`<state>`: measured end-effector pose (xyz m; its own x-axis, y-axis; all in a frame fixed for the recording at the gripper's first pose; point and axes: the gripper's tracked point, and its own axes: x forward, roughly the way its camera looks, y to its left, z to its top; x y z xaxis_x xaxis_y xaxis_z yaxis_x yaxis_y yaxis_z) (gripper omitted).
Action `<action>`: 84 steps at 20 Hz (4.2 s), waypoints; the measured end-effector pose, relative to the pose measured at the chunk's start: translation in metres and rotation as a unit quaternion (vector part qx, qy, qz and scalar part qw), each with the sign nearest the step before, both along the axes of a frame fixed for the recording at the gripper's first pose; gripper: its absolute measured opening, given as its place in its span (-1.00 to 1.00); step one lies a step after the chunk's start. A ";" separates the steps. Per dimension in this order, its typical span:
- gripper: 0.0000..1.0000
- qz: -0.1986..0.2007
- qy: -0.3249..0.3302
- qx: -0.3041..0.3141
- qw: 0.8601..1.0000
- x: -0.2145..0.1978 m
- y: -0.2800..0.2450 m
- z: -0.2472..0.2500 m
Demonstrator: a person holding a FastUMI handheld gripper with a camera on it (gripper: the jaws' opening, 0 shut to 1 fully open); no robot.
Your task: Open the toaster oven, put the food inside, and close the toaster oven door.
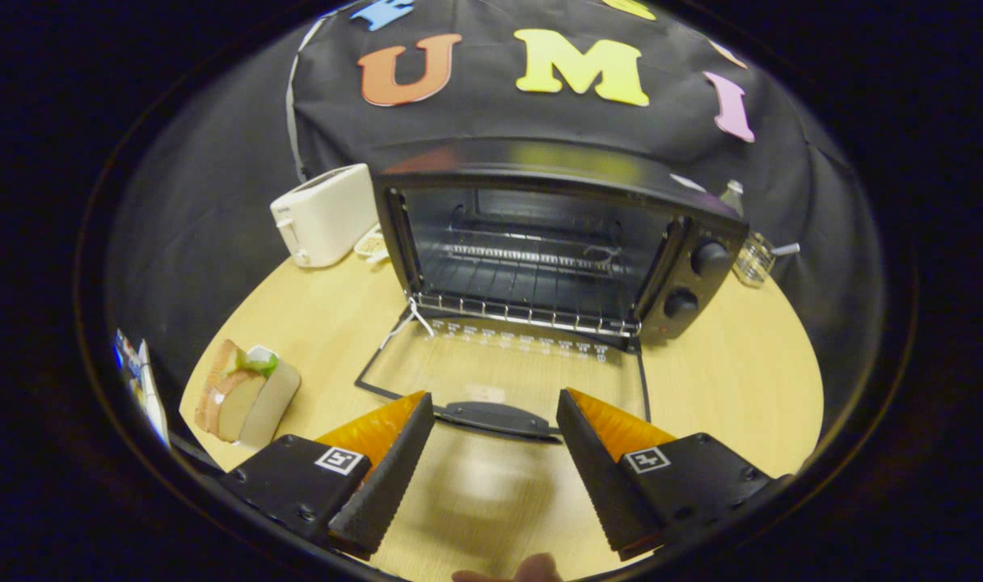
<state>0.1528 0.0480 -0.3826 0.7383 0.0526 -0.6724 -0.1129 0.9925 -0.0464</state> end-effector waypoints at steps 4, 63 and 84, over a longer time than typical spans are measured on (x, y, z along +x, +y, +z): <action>1.00 0.076 0.011 0.055 0.995 -0.013 0.040 0.040; -0.43 -0.212 -0.032 0.647 0.732 0.115 -0.050 0.046; 0.92 -0.198 0.031 0.448 0.871 0.114 -0.002 0.011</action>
<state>0.2669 0.0465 -0.3712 0.7818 0.3257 -0.5317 0.2727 0.5883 0.7613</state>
